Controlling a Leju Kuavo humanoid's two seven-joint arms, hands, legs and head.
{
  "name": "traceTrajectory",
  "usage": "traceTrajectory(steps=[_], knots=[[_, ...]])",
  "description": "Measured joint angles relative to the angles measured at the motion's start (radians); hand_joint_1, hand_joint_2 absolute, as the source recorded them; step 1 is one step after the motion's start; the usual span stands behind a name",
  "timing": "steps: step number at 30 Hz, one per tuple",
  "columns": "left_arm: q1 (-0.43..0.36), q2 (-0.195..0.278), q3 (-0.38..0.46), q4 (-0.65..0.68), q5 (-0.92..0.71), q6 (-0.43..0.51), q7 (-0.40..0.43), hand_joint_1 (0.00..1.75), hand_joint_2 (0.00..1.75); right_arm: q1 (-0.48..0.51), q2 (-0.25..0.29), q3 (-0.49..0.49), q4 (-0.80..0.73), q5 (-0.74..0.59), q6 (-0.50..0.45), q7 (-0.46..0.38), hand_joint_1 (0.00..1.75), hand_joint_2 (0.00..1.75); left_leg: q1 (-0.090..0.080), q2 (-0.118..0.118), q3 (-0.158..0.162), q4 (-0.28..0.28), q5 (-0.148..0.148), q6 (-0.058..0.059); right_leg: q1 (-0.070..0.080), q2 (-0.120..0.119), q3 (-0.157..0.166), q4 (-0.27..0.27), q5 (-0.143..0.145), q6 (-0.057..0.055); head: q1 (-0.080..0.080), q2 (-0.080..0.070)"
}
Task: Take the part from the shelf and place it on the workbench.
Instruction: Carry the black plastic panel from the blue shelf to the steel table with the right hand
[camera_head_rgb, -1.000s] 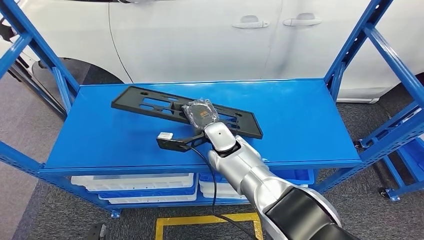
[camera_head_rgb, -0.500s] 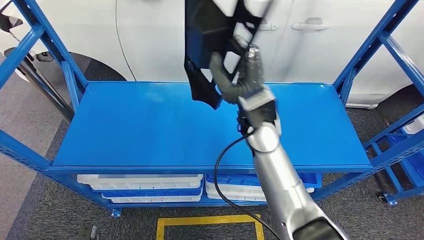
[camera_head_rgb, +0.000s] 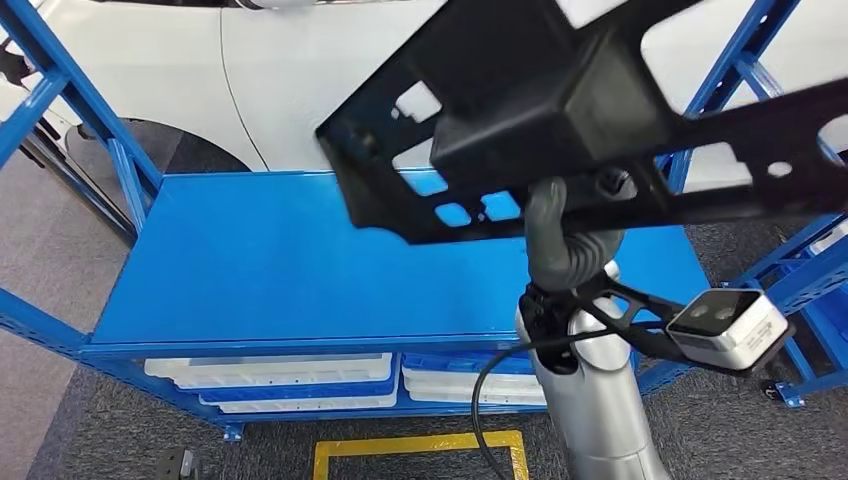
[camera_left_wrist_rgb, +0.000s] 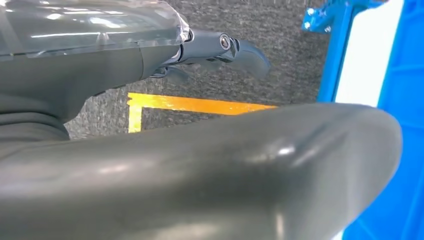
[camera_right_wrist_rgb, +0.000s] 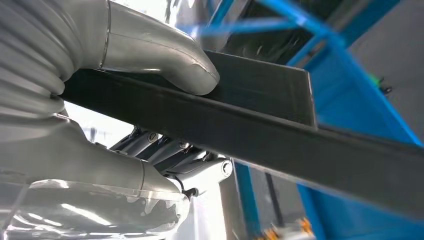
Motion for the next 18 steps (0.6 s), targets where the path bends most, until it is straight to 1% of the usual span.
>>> traceTrajectory(steps=[1, 2, 3, 4, 5, 6, 7, 8, 9, 10, 11, 12, 13, 14, 15, 16, 17, 18], knots=[[0.005, 0.002, 0.002, 0.000, 0.002, 0.000, 0.001, 0.00, 0.00, 0.028, -0.004, 0.009, -0.005, -0.006, 0.027, -0.009, 1.50, 1.75, 0.000, 0.000, -0.014, 0.031, -0.006, -0.002, 0.000, 0.000, 0.000, 0.002, 0.000, -0.001, 0.000, 0.000], [0.009, 0.004, 0.004, 0.000, 0.005, 0.000, 0.003, 0.00, 0.00, 0.054, -0.009, 0.021, -0.010, 0.004, 0.047, -0.019, 1.50, 1.75, 0.000, 0.000, -0.007, 0.018, 0.008, -0.002, 0.000, 0.001, 0.000, 0.004, 0.000, 0.000, 0.000, 0.000], [0.011, 0.006, 0.007, 0.000, 0.009, 0.000, 0.005, 0.00, 0.00, 0.078, -0.015, 0.033, -0.014, 0.020, 0.059, -0.027, 1.50, 1.75, 0.000, 0.000, 0.018, -0.031, 0.037, -0.001, 0.000, 0.001, -0.001, 0.006, -0.001, 0.001, 0.000, 0.000], [0.012, 0.007, 0.010, 0.000, 0.013, 0.000, 0.008, 0.00, 0.00, 0.099, -0.021, 0.047, -0.020, 0.037, 0.068, -0.033, 1.50, 1.75, 0.000, 0.000, 0.055, -0.105, 0.072, 0.001, 0.000, 0.001, -0.001, 0.010, -0.003, 0.003, 0.000, 0.000], [0.013, 0.009, 0.013, 0.000, 0.016, -0.001, 0.011, 0.00, 0.00, 0.119, -0.027, 0.062, -0.025, 0.055, 0.074, -0.039, 1.50, 1.75, -0.002, 0.000, 0.091, -0.172, 0.099, 0.005, 0.002, 0.002, -0.003, 0.014, -0.004, 0.006, 0.000, 0.000], [0.015, 0.010, 0.015, 0.000, 0.019, 0.000, 0.013, 0.00, 0.00, 0.136, -0.031, 0.075, -0.030, 0.070, 0.078, -0.042, 1.50, 1.75, -0.003, -0.001, 0.115, -0.221, 0.116, 0.010, 0.004, 0.002, -0.004, 0.017, -0.005, 0.010, 0.000, 0.000], [0.018, 0.011, 0.017, 0.000, 0.021, 0.001, 0.016, 0.00, 0.00, 0.150, -0.036, 0.087, -0.033, 0.083, 0.081, -0.044, 1.50, 1.75, -0.005, -0.001, 0.127, -0.246, 0.123, 0.016, 0.005, 0.003, -0.007, 0.020, -0.005, 0.014, 0.000, 0.000], [0.022, 0.012, 0.019, 0.000, 0.024, 0.002, 0.018, 0.00, 0.00, 0.162, -0.041, 0.097, -0.036, 0.094, 0.084, -0.046, 1.50, 1.75, -0.007, -0.002, 0.128, -0.249, 0.124, 0.021, 0.006, 0.003, -0.008, 0.021, -0.003, 0.019, 0.000, 0.000], [0.028, 0.013, 0.022, 0.000, 0.026, 0.004, 0.020, 0.00, 0.00, 0.172, -0.046, 0.105, -0.038, 0.099, 0.087, -0.046, 1.50, 1.75, -0.007, -0.002, 0.126, -0.251, 0.128, 0.027, 0.006, 0.003, -0.009, 0.021, -0.001, 0.024, 0.000, 0.000], [0.032, 0.014, 0.025, 0.000, 0.028, 0.005, 0.021, 0.00, 0.00, 0.181, -0.052, 0.111, -0.041, 0.101, 0.092, -0.046, 1.50, 1.75, -0.005, -0.001, 0.124, -0.254, 0.133, 0.033, 0.005, 0.004, -0.010, 0.023, -0.004, 0.029, 0.000, 0.000], [0.036, 0.014, 0.028, 0.000, 0.028, 0.006, 0.021, 0.00, 0.00, 0.190, -0.058, 0.115, -0.046, 0.098, 0.100, -0.046, 1.50, 1.75, -0.003, 0.000, 0.122, -0.257, 0.139, 0.040, 0.004, 0.005, -0.014, 0.034, -0.019, 0.036, 0.000, 0.000], [0.040, 0.014, 0.030, 0.000, 0.028, 0.006, 0.022, 0.00, 0.00, 0.198, -0.065, 0.117, -0.052, 0.091, 0.110, -0.046, 1.50, 1.75, -0.001, 0.001, 0.118, -0.261, 0.145, 0.047, 0.003, 0.005, -0.023, 0.062, -0.048, 0.042, 0.000, 0.000], [0.043, 0.015, 0.033, 0.000, 0.028, 0.006, 0.022, 0.00, 0.00, 0.205, -0.072, 0.118, -0.059, 0.082, 0.121, -0.047, 1.50, 1.75, 0.000, 0.002, 0.112, -0.262, 0.151, 0.052, 0.000, 0.005, -0.039, 0.111, -0.089, 0.047, 0.000, 0.000], [0.046, 0.015, 0.035, 0.000, 0.028, 0.007, 0.023, 0.00, 0.00, 0.212, -0.079, 0.118, -0.064, 0.073, 0.130, -0.047, 1.50, 1.75, -0.001, 0.002, 0.104, -0.262, 0.157, 0.054, -0.003, 0.005, -0.060, 0.174, -0.135, 0.051, 0.000, 0.000], [0.050, 0.015, 0.037, 0.000, 0.028, 0.008, 0.025, 0.00, 0.00, 0.220, -0.086, 0.118, -0.069, 0.067, 0.136, -0.047, 1.50, 1.75, -0.001, 0.002, 0.095, -0.262, 0.164, 0.055, -0.005, 0.005, -0.078, 0.238, -0.173, 0.054, 0.000, 0.000], [0.053, 0.016, 0.038, 0.000, 0.027, 0.009, 0.027, 0.00, 0.00, 0.230, -0.092, 0.118, -0.073, 0.064, 0.142, -0.047, 1.50, 1.75, -0.001, 0.003, 0.085, -0.261, 0.171, 0.054, -0.007, 0.005, -0.085, 0.282, -0.193, 0.056, 0.000, 0.000], [0.056, 0.016, 0.039, 0.000, 0.027, 0.010, 0.030, 0.00, 0.00, 0.242, -0.097, 0.118, -0.078, 0.063, 0.147, -0.047, 1.50, 1.75, -0.001, 0.003, 0.074, -0.260, 0.178, 0.053, -0.009, 0.005, -0.075, 0.293, -0.194, 0.057, 0.000, 0.000], [0.059, 0.016, 0.040, 0.000, 0.026, 0.011, 0.033, 0.00, 0.00, 0.253, -0.100, 0.118, -0.084, 0.064, 0.151, -0.047, 1.50, 1.75, -0.002, 0.002, 0.064, -0.260, 0.185, 0.051, -0.009, 0.005, -0.046, 0.265, -0.176, 0.055, 0.000, 0.000]])
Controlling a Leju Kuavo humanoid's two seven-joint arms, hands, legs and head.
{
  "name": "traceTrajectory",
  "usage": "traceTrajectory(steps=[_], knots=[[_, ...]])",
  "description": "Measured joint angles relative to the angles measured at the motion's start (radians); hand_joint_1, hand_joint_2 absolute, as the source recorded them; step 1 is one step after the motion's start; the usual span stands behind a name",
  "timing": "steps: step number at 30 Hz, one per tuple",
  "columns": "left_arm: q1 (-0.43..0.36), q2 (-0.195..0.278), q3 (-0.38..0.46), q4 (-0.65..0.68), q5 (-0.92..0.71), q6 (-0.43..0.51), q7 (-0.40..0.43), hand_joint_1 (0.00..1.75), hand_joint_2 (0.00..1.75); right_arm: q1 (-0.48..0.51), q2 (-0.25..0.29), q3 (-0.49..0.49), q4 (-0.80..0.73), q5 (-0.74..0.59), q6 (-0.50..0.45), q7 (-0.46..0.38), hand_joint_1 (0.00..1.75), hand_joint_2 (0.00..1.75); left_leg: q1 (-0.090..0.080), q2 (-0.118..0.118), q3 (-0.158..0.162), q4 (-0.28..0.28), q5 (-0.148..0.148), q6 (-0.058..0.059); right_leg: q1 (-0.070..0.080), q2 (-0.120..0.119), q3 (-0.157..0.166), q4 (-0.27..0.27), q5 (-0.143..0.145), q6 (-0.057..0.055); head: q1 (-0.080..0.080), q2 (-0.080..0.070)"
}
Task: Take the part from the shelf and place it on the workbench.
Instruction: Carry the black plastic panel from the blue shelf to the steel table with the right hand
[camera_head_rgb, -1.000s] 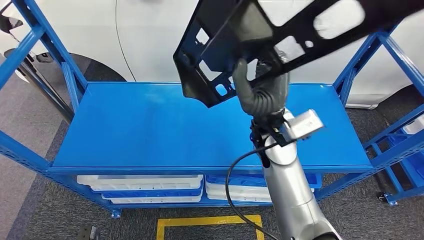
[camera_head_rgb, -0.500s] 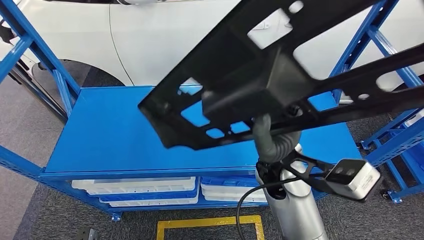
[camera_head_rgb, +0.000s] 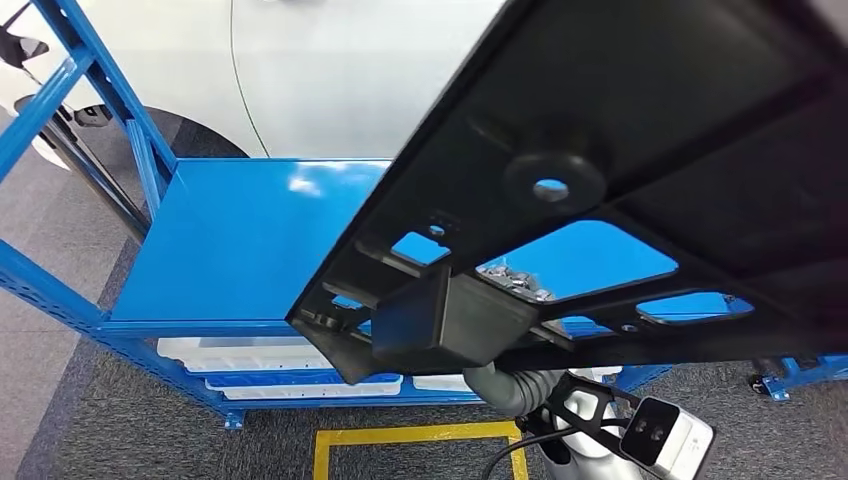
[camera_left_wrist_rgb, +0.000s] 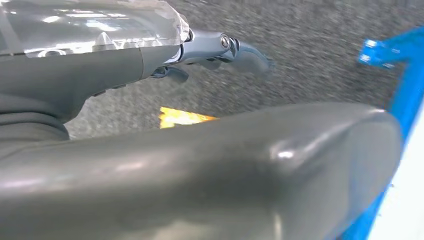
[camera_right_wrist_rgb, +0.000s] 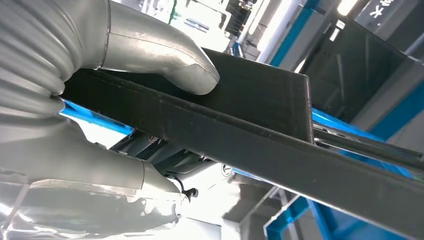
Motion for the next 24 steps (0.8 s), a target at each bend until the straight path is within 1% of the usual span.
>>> traceTrajectory(steps=[1, 2, 3, 4, 5, 6, 7, 8, 9, 10, 11, 12, 13, 14, 15, 16, 17, 18, 19, 20, 21, 22, 23, 24], knots=[[0.002, 0.000, 0.000, 0.000, -0.001, 0.001, 0.003, 0.00, 0.00, 0.010, -0.002, 0.000, -0.008, 0.002, 0.003, 0.000, 1.50, 1.75, 0.000, -0.001, -0.009, 0.001, 0.007, -0.002, 0.000, 0.000, 0.046, -0.060, 0.026, -0.004, 0.000, 0.000], [0.004, 0.000, 0.000, 0.000, -0.001, 0.003, 0.006, 0.00, 0.00, 0.018, -0.003, 0.000, -0.017, 0.004, 0.006, 0.000, 1.50, 1.75, -0.001, -0.001, -0.017, 0.001, 0.015, -0.006, 0.002, 0.000, 0.101, -0.138, 0.042, -0.010, 0.000, 0.000], [0.005, 0.000, 0.001, 0.000, -0.001, 0.004, 0.008, 0.00, 0.00, 0.025, -0.003, 0.000, -0.026, 0.005, 0.009, 0.000, 1.50, 1.75, -0.001, -0.002, -0.021, 0.000, 0.022, -0.010, 0.005, -0.001, 0.145, -0.204, 0.055, -0.014, 0.000, 0.000], [0.006, 0.000, 0.001, 0.000, -0.001, 0.004, 0.009, 0.00, 0.00, 0.032, -0.004, 0.000, -0.034, 0.005, 0.013, -0.001, 1.50, 1.75, -0.001, -0.002, -0.023, -0.001, 0.030, -0.016, 0.009, 0.000, 0.174, -0.251, 0.060, -0.019, 0.000, 0.000], [0.007, 0.000, 0.001, 0.000, -0.001, 0.005, 0.012, 0.00, 0.00, 0.037, -0.004, -0.002, -0.041, 0.002, 0.019, -0.001, 1.50, 1.75, 0.000, -0.001, -0.023, -0.004, 0.038, -0.022, 0.013, 0.000, 0.186, -0.275, 0.060, -0.022, 0.000, 0.000], [0.008, 0.000, 0.001, 0.000, -0.002, 0.006, 0.015, 0.00, 0.00, 0.042, -0.005, -0.003, -0.045, -0.002, 0.026, -0.001, 1.50, 1.75, 0.001, -0.001, -0.023, -0.008, 0.047, -0.028, 0.016, 0.000, 0.183, -0.277, 0.068, -0.025, 0.000, 0.000], [0.009, 0.000, 0.001, 0.000, -0.003, 0.007, 0.019, 0.00, 0.00, 0.046, -0.006, -0.006, -0.049, -0.006, 0.032, -0.002, 1.50, 1.75, 0.001, -0.001, -0.024, -0.011, 0.053, -0.034, 0.014, -0.001, 0.177, -0.281, 0.077, -0.031, 0.001, 0.000], [0.011, 0.000, 0.002, 0.000, -0.004, 0.009, 0.023, 0.00, 0.00, 0.048, -0.007, -0.008, -0.052, -0.010, 0.037, -0.002, 1.50, 1.75, 0.001, -0.001, -0.030, -0.005, 0.042, -0.039, 0.011, -0.002, 0.170, -0.285, 0.088, -0.038, 0.000, 0.000], [0.012, 0.000, 0.002, 0.000, -0.006, 0.010, 0.027, 0.00, 0.00, 0.049, -0.007, -0.011, -0.055, -0.014, 0.040, -0.002, 1.50, 1.75, 0.002, -0.001, -0.039, 0.015, 0.014, -0.043, 0.008, -0.004, 0.160, -0.288, 0.100, -0.046, 0.000, 0.000], [0.013, 0.000, 0.002, 0.000, -0.007, 0.011, 0.029, 0.00, 0.00, 0.050, -0.008, -0.013, -0.057, -0.017, 0.041, -0.002, 1.50, 1.75, 0.002, -0.001, -0.052, 0.051, -0.029, -0.046, 0.005, -0.006, 0.149, -0.290, 0.113, -0.051, 0.000, 0.000], [0.014, 0.000, 0.002, 0.000, -0.008, 0.012, 0.031, 0.00, 0.00, 0.051, -0.008, -0.016, -0.058, -0.021, 0.041, -0.001, 1.50, 1.75, 0.003, -0.001, -0.069, 0.111, -0.085, -0.049, 0.006, -0.007, 0.136, -0.290, 0.124, -0.055, 0.000, 0.000], [0.014, 0.000, 0.002, 0.000, -0.009, 0.012, 0.033, 0.00, 0.00, 0.051, -0.009, -0.018, -0.059, -0.025, 0.041, -0.002, 1.50, 1.75, 0.004, -0.001, -0.085, 0.181, -0.131, -0.052, 0.008, -0.008, 0.122, -0.289, 0.135, -0.057, 0.000, 0.000], [0.014, 0.000, 0.002, 0.000, -0.009, 0.012, 0.034, 0.00, 0.00, 0.052, -0.011, -0.021, -0.059, -0.028, 0.041, -0.002, 1.50, 1.75, 0.004, -0.001, -0.094, 0.242, -0.158, -0.054, 0.009, -0.008, 0.108, -0.287, 0.145, -0.057, 0.000, 0.000], [0.014, 0.000, 0.002, 0.000, -0.010, 0.012, 0.034, 0.00, 0.00, 0.053, -0.012, -0.023, -0.059, -0.032, 0.041, -0.002, 1.50, 1.75, 0.004, -0.001, -0.091, 0.285, -0.164, -0.056, 0.010, -0.009, 0.091, -0.284, 0.155, -0.057, 0.000, 0.000], [0.014, 0.001, 0.002, 0.000, -0.010, 0.010, 0.034, 0.00, 0.00, 0.054, -0.014, -0.026, -0.059, -0.035, 0.040, -0.002, 1.50, 1.75, 0.005, -0.001, -0.069, 0.286, -0.147, -0.056, 0.011, -0.009, 0.075, -0.279, 0.164, -0.055, 0.000, 0.000], [0.014, 0.001, 0.002, 0.000, -0.011, 0.009, 0.035, 0.00, 0.00, 0.055, -0.015, -0.028, -0.059, -0.039, 0.040, -0.002, 1.50, 1.75, 0.005, -0.001, -0.029, 0.251, -0.120, -0.055, 0.011, -0.009, 0.059, -0.273, 0.172, -0.053, 0.000, 0.000], [0.013, 0.001, 0.002, 0.000, -0.012, 0.008, 0.035, 0.00, 0.00, 0.055, -0.017, -0.031, -0.059, -0.044, 0.040, -0.002, 1.50, 1.75, 0.004, -0.001, 0.026, 0.187, -0.102, -0.052, 0.011, -0.008, 0.045, -0.266, 0.180, -0.050, 0.000, 0.000], [0.011, 0.002, 0.002, 0.000, -0.013, 0.007, 0.035, 0.00, 0.00, 0.055, -0.018, -0.033, -0.060, -0.049, 0.040, -0.002, 1.50, 1.75, 0.003, -0.001, 0.083, 0.110, -0.099, -0.049, 0.013, -0.008, 0.033, -0.259, 0.185, -0.047, 0.000, 0.000], [0.009, 0.002, 0.002, 0.000, -0.014, 0.007, 0.035, 0.00, 0.00, 0.056, -0.019, -0.036, -0.060, -0.055, 0.039, -0.002, 1.50, 1.75, 0.001, -0.002, 0.125, 0.049, -0.107, -0.044, 0.014, -0.008, 0.025, -0.254, 0.191, -0.042, 0.000, 0.000], [0.008, 0.003, 0.002, 0.000, -0.016, 0.007, 0.035, 0.00, 0.00, 0.057, -0.020, -0.039, -0.061, -0.060, 0.039, -0.002, 1.50, 1.75, -0.002, -0.003, 0.151, 0.007, -0.119, -0.039, 0.014, -0.009, 0.020, -0.250, 0.198, -0.036, 0.000, 0.000], [0.007, 0.003, 0.002, 0.000, -0.017, 0.007, 0.035, 0.00, 0.00, 0.057, -0.022, -0.042, -0.061, -0.065, 0.039, -0.002, 1.50, 1.75, -0.006, -0.003, 0.158, -0.011, -0.124, -0.033, 0.014, -0.009, 0.018, -0.250, 0.205, -0.030, 0.000, 0.000], [0.008, 0.004, 0.002, 0.000, -0.017, 0.007, 0.035, 0.00, 0.00, 0.057, -0.023, -0.045, -0.061, -0.069, 0.038, -0.002, 1.50, 1.75, -0.005, -0.004, 0.153, -0.015, -0.119, -0.026, 0.014, -0.009, 0.016, -0.251, 0.213, -0.023, 0.000, 0.000], [0.009, 0.004, 0.002, 0.000, -0.018, 0.007, 0.035, 0.00, 0.00, 0.057, -0.024, -0.047, -0.062, -0.073, 0.037, -0.002, 1.50, 1.75, -0.004, -0.001, 0.147, -0.017, -0.110, -0.019, 0.013, -0.008, 0.012, -0.248, 0.211, -0.018, 0.000, 0.000], [0.009, 0.004, 0.002, 0.000, -0.018, 0.007, 0.036, 0.00, 0.00, 0.056, -0.026, -0.049, -0.062, -0.077, 0.037, -0.002, 1.50, 1.75, -0.002, 0.001, 0.139, -0.019, -0.099, -0.011, 0.012, -0.005, 0.005, -0.234, 0.192, -0.012, 0.000, 0.000]])
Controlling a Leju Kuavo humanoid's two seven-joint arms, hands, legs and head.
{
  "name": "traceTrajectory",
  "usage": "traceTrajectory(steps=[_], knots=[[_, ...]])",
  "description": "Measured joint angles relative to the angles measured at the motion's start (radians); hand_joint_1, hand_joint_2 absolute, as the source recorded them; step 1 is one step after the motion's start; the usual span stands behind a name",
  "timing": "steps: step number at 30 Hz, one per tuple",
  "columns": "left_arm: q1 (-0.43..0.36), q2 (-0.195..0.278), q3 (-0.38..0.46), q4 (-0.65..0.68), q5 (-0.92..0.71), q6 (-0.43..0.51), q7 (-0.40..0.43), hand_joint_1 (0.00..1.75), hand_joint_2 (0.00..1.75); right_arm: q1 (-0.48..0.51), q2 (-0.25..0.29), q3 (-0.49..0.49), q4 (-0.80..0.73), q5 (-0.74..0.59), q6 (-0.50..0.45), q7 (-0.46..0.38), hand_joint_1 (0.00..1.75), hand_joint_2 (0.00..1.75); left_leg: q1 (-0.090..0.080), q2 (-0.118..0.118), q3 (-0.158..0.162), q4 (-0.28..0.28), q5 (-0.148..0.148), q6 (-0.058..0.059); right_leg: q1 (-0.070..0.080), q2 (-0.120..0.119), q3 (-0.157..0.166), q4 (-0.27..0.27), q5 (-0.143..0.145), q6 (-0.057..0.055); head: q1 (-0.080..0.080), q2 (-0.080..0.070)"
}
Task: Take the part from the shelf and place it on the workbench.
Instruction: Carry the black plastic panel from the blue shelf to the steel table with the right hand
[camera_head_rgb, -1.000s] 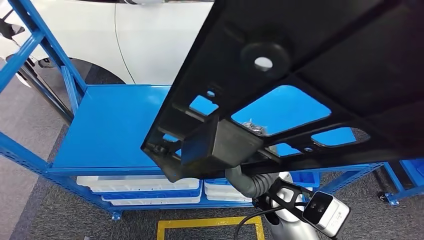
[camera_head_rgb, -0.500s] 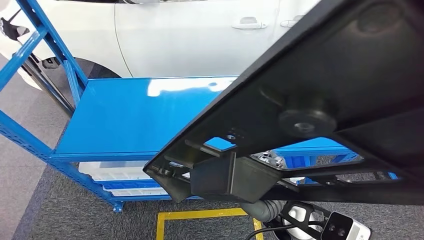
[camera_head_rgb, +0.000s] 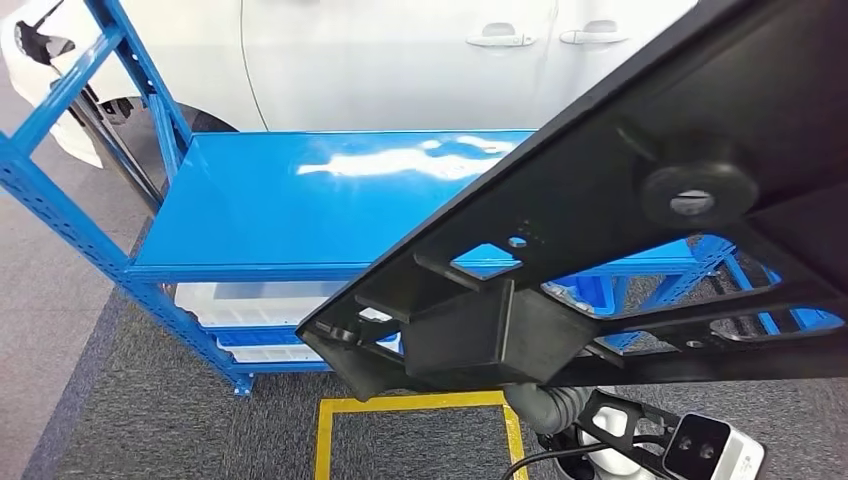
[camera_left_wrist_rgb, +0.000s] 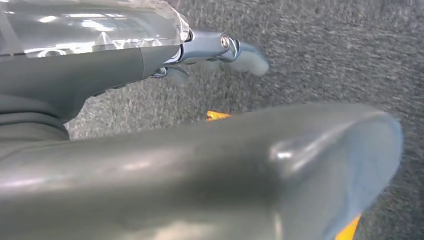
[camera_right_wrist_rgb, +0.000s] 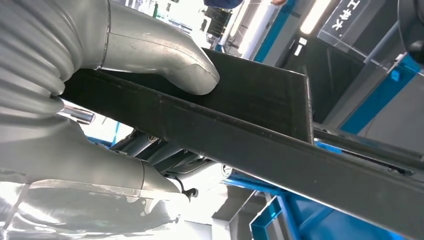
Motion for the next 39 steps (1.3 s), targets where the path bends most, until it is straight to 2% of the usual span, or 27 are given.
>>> traceTrajectory(steps=[1, 3, 4, 5, 6, 7, 9, 11, 12, 14, 15, 16, 17, 19, 20, 21, 22, 24, 26, 27, 30, 32, 34, 35, 36, 37, 39], knots=[[-0.001, 0.000, 0.000, 0.000, 0.000, 0.000, 0.001, 0.00, 0.00, 0.000, -0.001, -0.002, 0.000, -0.003, -0.001, 0.000, 1.50, 1.75, 0.003, 0.002, -0.011, -0.002, 0.013, 0.006, -0.002, 0.002, -0.012, 0.032, -0.038, 0.005, 0.000, 0.000], [-0.003, 0.000, 0.000, 0.000, -0.001, 0.000, 0.001, 0.00, 0.00, -0.001, -0.004, -0.005, -0.001, -0.006, -0.001, 0.000, 1.50, 1.75, 0.003, 0.005, -0.039, -0.002, 0.036, 0.013, -0.008, 0.003, -0.046, 0.145, -0.140, 0.014, 0.000, 0.000], [-0.003, 0.000, 0.000, 0.000, -0.001, 0.000, 0.001, 0.00, 0.00, -0.001, -0.005, -0.007, -0.001, -0.008, -0.001, 0.000, 1.50, 1.75, 0.002, 0.006, -0.055, -0.001, 0.047, 0.013, -0.011, 0.003, -0.058, 0.208, -0.174, 0.018, 0.000, 0.000], [-0.003, 0.000, 0.000, 0.000, -0.002, 0.000, 0.001, 0.00, 0.00, -0.001, -0.006, -0.007, -0.001, -0.010, 0.000, 0.000, 1.50, 1.75, 0.002, 0.006, -0.071, 0.000, 0.059, 0.012, -0.013, 0.003, -0.061, 0.251, -0.184, 0.021, 0.000, 0.000], [-0.003, 0.000, 0.000, 0.000, -0.002, 0.000, 0.001, 0.00, 0.00, -0.001, -0.007, -0.007, -0.001, -0.012, 0.001, 0.000, 1.50, 1.75, 0.002, 0.006, -0.087, 0.002, 0.070, 0.010, -0.014, 0.003, -0.048, 0.265, -0.171, 0.022, 0.000, 0.000], [-0.003, 0.000, 0.000, 0.000, -0.003, 0.000, 0.001, 0.00, 0.00, -0.001, -0.007, -0.008, -0.002, -0.014, 0.002, 0.000, 1.50, 1.75, 0.002, 0.006, -0.102, 0.004, 0.080, 0.008, -0.015, 0.003, -0.016, 0.243, -0.143, 0.021, 0.000, 0.000], [-0.003, 0.000, 0.000, 0.000, -0.004, 0.000, 0.002, 0.00, 0.00, -0.004, -0.007, -0.007, -0.003, -0.017, 0.005, 0.000, 1.50, 1.75, 0.001, 0.005, -0.126, 0.009, 0.098, 0.002, -0.015, 0.004, 0.087, 0.112, -0.105, 0.014, 0.000, 0.000], [-0.003, 0.000, 0.000, 0.000, -0.007, 0.003, 0.007, 0.00, 0.00, -0.007, -0.008, -0.007, -0.003, -0.018, 0.011, 0.000, 1.50, 1.75, 0.002, 0.004, -0.137, 0.010, 0.115, -0.010, -0.009, 0.004, 0.170, -0.013, -0.115, 0.002, 0.000, 0.000], [-0.003, 0.001, 0.000, 0.000, -0.008, 0.005, 0.011, 0.00, 0.00, -0.010, -0.009, -0.007, -0.003, -0.019, 0.015, 0.001, 1.50, 1.75, 0.002, 0.004, -0.138, 0.008, 0.124, -0.016, -0.005, 0.005, 0.185, -0.043, -0.123, -0.004, 0.000, 0.000], [-0.002, 0.001, 0.000, 0.000, -0.009, 0.009, 0.020, 0.00, 0.00, -0.014, -0.010, -0.007, 0.000, -0.019, 0.018, 0.002, 1.50, 1.75, 0.005, 0.003, -0.140, 0.003, 0.137, -0.029, -0.003, 0.003, 0.179, -0.054, -0.108, -0.017, 0.000, 0.000], [-0.001, 0.001, 0.000, 0.000, -0.008, 0.011, 0.024, 0.00, 0.00, -0.017, -0.011, -0.006, 0.002, -0.018, 0.017, 0.003, 1.50, 1.75, 0.005, 0.002, -0.145, 0.010, 0.126, -0.035, -0.004, 0.000, 0.171, -0.057, -0.097, -0.025, 0.000, 0.000], [0.000, 0.001, 0.000, 0.000, -0.006, 0.014, 0.029, 0.00, 0.00, -0.020, -0.011, -0.005, 0.003, -0.016, 0.015, 0.003, 1.50, 1.75, 0.006, 0.002, -0.155, 0.033, 0.094, -0.038, -0.007, -0.002, 0.162, -0.060, -0.084, -0.033, 0.000, 0.000], [0.001, 0.001, 0.000, 0.000, -0.004, 0.017, 0.033, 0.00, 0.00, -0.022, -0.011, -0.004, 0.005, -0.015, 0.013, 0.004, 1.50, 1.75, 0.007, 0.001, -0.168, 0.079, 0.044, -0.041, -0.008, -0.004, 0.149, -0.062, -0.072, -0.039, 0.000, 0.000], [0.001, 0.003, 0.002, 0.000, 0.001, 0.023, 0.040, 0.00, 0.00, -0.025, -0.011, -0.002, 0.006, -0.015, 0.009, 0.005, 1.50, 1.75, 0.008, 0.001, -0.199, 0.208, -0.052, -0.048, -0.005, -0.005, 0.118, -0.059, -0.048, -0.046, 0.000, 0.000], [0.001, 0.003, 0.002, 0.000, 0.003, 0.024, 0.042, 0.00, 0.00, -0.025, -0.011, -0.001, 0.006, -0.016, 0.007, 0.007, 1.50, 1.75, 0.008, 0.002, -0.206, 0.264, -0.071, -0.051, -0.003, -0.006, 0.101, -0.057, -0.037, -0.046, 0.000, 0.000], [0.001, 0.004, 0.003, 0.000, 0.004, 0.025, 0.043, 0.00, 0.00, -0.025, -0.011, -0.001, 0.006, -0.016, 0.006, 0.009, 1.50, 1.75, 0.008, 0.002, -0.200, 0.291, -0.064, -0.052, -0.002, -0.007, 0.083, -0.053, -0.026, -0.045, 0.000, 0.000], [0.001, 0.004, 0.004, 0.000, 0.006, 0.025, 0.044, 0.00, 0.00, -0.026, -0.011, 0.000, 0.006, -0.017, 0.006, 0.012, 1.50, 1.75, 0.008, 0.002, -0.176, 0.285, -0.040, -0.051, -0.001, -0.007, 0.065, -0.047, -0.016, -0.044, 0.000, 0.000], [-0.001, 0.004, 0.004, 0.000, 0.006, 0.025, 0.043, 0.00, 0.00, -0.028, -0.011, 0.000, 0.006, -0.017, 0.005, 0.015, 1.50, 1.75, 0.007, 0.002, -0.081, 0.175, -0.002, -0.045, 0.001, -0.007, 0.032, -0.033, 0.000, -0.038, 0.000, 0.000], [-0.004, 0.004, 0.004, 0.000, 0.006, 0.024, 0.043, 0.00, 0.00, -0.031, -0.012, 0.001, 0.006, -0.018, 0.005, 0.014, 1.50, 1.75, 0.002, 0.001, 0.010, 0.041, -0.017, -0.034, 0.003, -0.008, 0.012, -0.021, 0.014, -0.029, 0.000, 0.000], [-0.005, 0.004, 0.004, 0.000, 0.005, 0.023, 0.042, 0.00, 0.00, -0.032, -0.012, 0.002, 0.006, -0.018, 0.004, 0.014, 1.50, 1.75, -0.001, 0.000, 0.029, 0.004, -0.029, -0.029, 0.003, -0.009, 0.007, -0.019, 0.022, -0.024, 0.000, 0.000], [-0.003, 0.003, 0.004, 0.000, 0.000, 0.023, 0.041, 0.00, 0.00, -0.031, -0.015, 0.002, 0.008, -0.020, 0.000, 0.008, 1.50, 1.75, -0.002, 0.003, 0.019, -0.013, -0.015, -0.010, 0.001, -0.008, -0.002, -0.017, 0.031, -0.007, 0.000, 0.000], [-0.001, 0.001, 0.004, 0.000, -0.003, 0.025, 0.042, 0.00, 0.00, -0.028, -0.019, 0.002, 0.010, -0.018, -0.002, 0.004, 1.50, 1.75, 0.003, 0.007, 0.001, -0.018, 0.006, 0.001, -0.003, -0.003, -0.028, 0.042, -0.033, 0.005, 0.000, 0.000], [-0.001, 0.001, 0.004, 0.000, -0.004, 0.031, 0.044, 0.00, 0.00, -0.021, -0.023, 0.002, 0.010, -0.010, -0.002, 0.003, 1.50, 1.75, 0.003, 0.009, -0.023, -0.017, 0.025, 0.005, -0.009, -0.001, -0.067, 0.168, -0.127, 0.015, 0.000, 0.000], [0.000, 0.001, 0.004, 0.000, -0.005, 0.034, 0.046, 0.00, 0.00, -0.016, -0.024, 0.001, 0.011, -0.005, -0.002, 0.003, 1.50, 1.75, 0.003, 0.009, -0.034, -0.016, 0.035, 0.005, -0.012, -0.001, -0.080, 0.225, -0.149, 0.019, 0.000, 0.000], [0.001, 0.000, 0.004, 0.000, -0.005, 0.037, 0.048, 0.00, 0.00, -0.012, -0.025, 0.001, 0.011, -0.001, -0.002, 0.003, 1.50, 1.75, 0.003, 0.009, -0.046, -0.014, 0.043, 0.003, -0.015, -0.001, -0.080, 0.256, -0.150, 0.021, 0.000, 0.000], [0.001, 0.000, 0.004, 0.000, -0.007, 0.038, 0.051, 0.00, 0.00, -0.009, -0.025, 0.001, 0.011, 0.001, -0.002, 0.003, 1.50, 1.75, 0.003, 0.009, -0.056, -0.011, 0.049, 0.001, -0.017, -0.001, -0.060, 0.249, -0.132, 0.023, 0.000, 0.000], [0.002, -0.002, 0.004, 0.000, -0.009, 0.041, 0.058, 0.00, 0.00, -0.007, -0.026, 0.001, 0.011, 0.003, -0.002, 0.003, 1.50, 1.75, 0.004, 0.009, -0.072, -0.005, 0.059, -0.005, -0.020, -0.001, 0.034, 0.126, -0.093, 0.020, 0.000, 0.000]])
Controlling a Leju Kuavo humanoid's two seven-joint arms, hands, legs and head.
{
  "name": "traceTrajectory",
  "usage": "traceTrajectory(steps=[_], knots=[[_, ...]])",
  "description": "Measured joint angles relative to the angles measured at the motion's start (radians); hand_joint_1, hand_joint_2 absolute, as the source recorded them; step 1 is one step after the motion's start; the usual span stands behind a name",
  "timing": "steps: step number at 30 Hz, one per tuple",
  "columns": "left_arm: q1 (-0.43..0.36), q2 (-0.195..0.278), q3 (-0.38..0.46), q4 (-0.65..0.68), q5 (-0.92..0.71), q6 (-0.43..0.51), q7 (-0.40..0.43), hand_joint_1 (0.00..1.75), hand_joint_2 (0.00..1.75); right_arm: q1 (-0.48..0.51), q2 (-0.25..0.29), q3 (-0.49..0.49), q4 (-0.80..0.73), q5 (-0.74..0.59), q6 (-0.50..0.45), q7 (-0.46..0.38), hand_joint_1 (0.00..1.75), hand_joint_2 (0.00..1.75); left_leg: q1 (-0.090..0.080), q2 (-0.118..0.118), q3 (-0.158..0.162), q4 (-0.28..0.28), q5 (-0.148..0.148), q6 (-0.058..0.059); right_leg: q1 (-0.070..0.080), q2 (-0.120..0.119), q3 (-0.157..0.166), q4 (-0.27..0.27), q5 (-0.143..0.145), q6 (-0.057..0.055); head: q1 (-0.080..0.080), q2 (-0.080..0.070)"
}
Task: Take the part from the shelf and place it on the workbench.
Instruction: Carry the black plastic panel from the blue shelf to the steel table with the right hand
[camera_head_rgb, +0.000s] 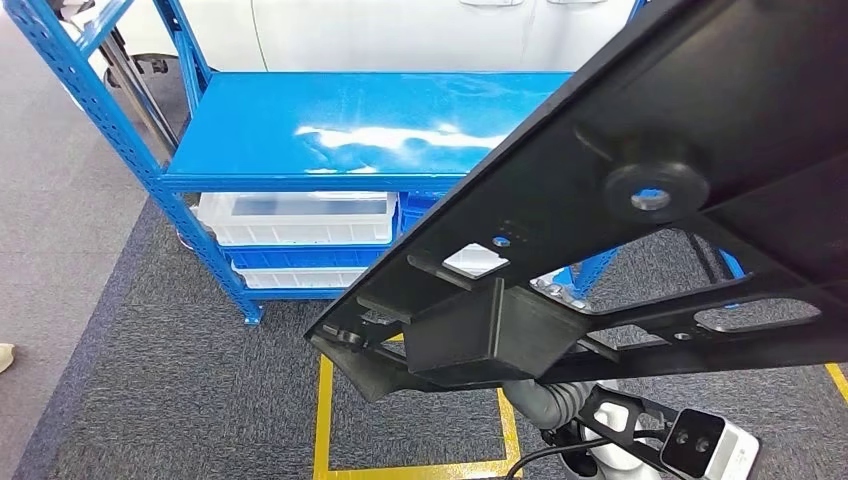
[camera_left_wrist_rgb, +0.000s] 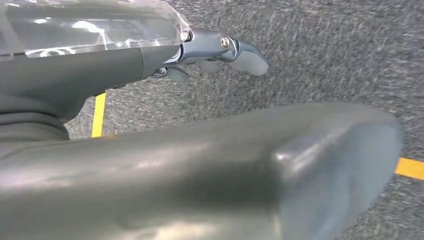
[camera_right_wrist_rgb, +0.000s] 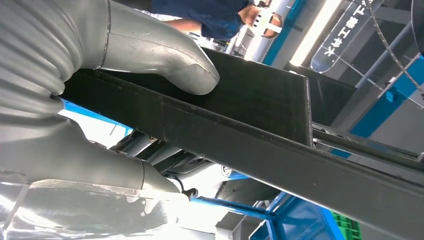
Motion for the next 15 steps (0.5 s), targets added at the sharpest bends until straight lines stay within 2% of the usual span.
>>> traceTrajectory(steps=[1, 2, 3, 6, 7, 9, 11, 12, 13, 14, 15], knots=[[0.000, -0.001, 0.000, 0.000, -0.001, 0.001, 0.002, 0.00, 0.00, 0.000, 0.000, 0.000, 0.000, 0.001, 0.000, 0.000, 1.50, 1.75, -0.001, 0.000, -0.005, 0.003, 0.003, -0.004, 0.001, 0.000, 0.049, -0.071, 0.008, -0.004, 0.000, 0.000], [0.000, -0.001, 0.000, 0.000, -0.001, 0.002, 0.004, 0.00, 0.00, 0.000, 0.000, -0.001, 0.000, 0.002, -0.002, 0.000, 1.50, 1.75, -0.002, 0.000, -0.008, 0.005, 0.007, -0.009, 0.004, 0.001, 0.082, -0.123, 0.009, -0.010, 0.000, 0.000], [-0.001, -0.001, 0.000, 0.000, -0.001, 0.003, 0.006, 0.00, 0.00, 0.000, 0.000, -0.001, 0.000, 0.004, -0.005, 0.000, 1.50, 1.75, -0.002, 0.000, -0.009, 0.006, 0.010, -0.015, 0.007, 0.001, 0.097, -0.150, 0.005, -0.018, 0.000, 0.000], [-0.001, -0.002, 0.000, 0.000, -0.001, 0.005, 0.011, 0.00, 0.00, 0.000, -0.002, -0.002, 0.000, 0.012, -0.014, -0.001, 1.50, 1.75, -0.002, 0.000, -0.014, 0.009, 0.013, -0.033, 0.009, 0.002, 0.092, -0.160, 0.014, -0.042, 0.000, 0.000], [-0.001, -0.002, 0.000, 0.000, -0.001, 0.006, 0.013, 0.00, 0.00, -0.001, -0.002, -0.002, 0.000, 0.014, -0.015, -0.001, 1.50, 1.75, -0.001, 0.000, -0.023, 0.028, -0.003, -0.038, 0.007, 0.001, 0.089, -0.164, 0.020, -0.050, 0.000, 0.000], [-0.001, -0.002, 0.000, 0.000, -0.001, 0.006, 0.017, 0.00, 0.00, 0.000, -0.002, -0.002, 0.000, 0.016, -0.016, -0.001, 1.50, 1.75, 0.001, -0.001, -0.063, 0.126, -0.071, -0.045, 0.008, 0.000, 0.082, -0.167, 0.029, -0.062, 0.000, 0.000], [0.000, -0.002, 0.000, 0.000, 0.000, 0.005, 0.020, 0.00, 0.00, 0.001, -0.003, -0.002, 0.000, 0.017, -0.014, -0.001, 1.50, 1.75, 0.001, -0.001, -0.114, 0.258, -0.136, -0.049, 0.013, 0.005, 0.071, -0.165, 0.035, -0.067, 0.000, 0.000], [0.000, -0.002, 0.001, 0.000, 0.002, 0.005, 0.021, 0.00, 0.00, 0.002, -0.003, -0.002, 0.000, 0.019, -0.013, -0.001, 1.50, 1.75, 0.001, -0.001, -0.123, 0.293, -0.143, -0.050, 0.015, 0.010, 0.067, -0.163, 0.037, -0.068, 0.000, 0.000], [0.001, -0.002, 0.001, 0.000, 0.003, 0.004, 0.021, 0.00, 0.00, 0.002, -0.004, -0.002, 0.000, 0.022, -0.012, -0.001, 1.50, 1.75, 0.001, -0.002, -0.114, 0.291, -0.131, -0.048, 0.018, 0.016, 0.064, -0.161, 0.039, -0.067, 0.000, 0.000], [0.001, -0.002, 0.001, 0.000, 0.005, 0.004, 0.020, 0.00, 0.00, 0.003, -0.004, -0.002, -0.001, 0.025, -0.012, -0.001, 1.50, 1.75, 0.000, -0.005, -0.086, 0.248, -0.104, -0.044, 0.020, 0.022, 0.062, -0.160, 0.040, -0.067, 0.000, 0.000], [0.001, -0.001, 0.002, 0.000, 0.006, 0.003, 0.020, 0.00, 0.00, 0.003, -0.004, -0.002, -0.002, 0.029, -0.012, -0.001, 1.50, 1.75, -0.001, -0.016, -0.045, 0.178, -0.071, -0.037, 0.021, 0.030, 0.061, -0.158, 0.041, -0.066, 0.000, 0.000]])
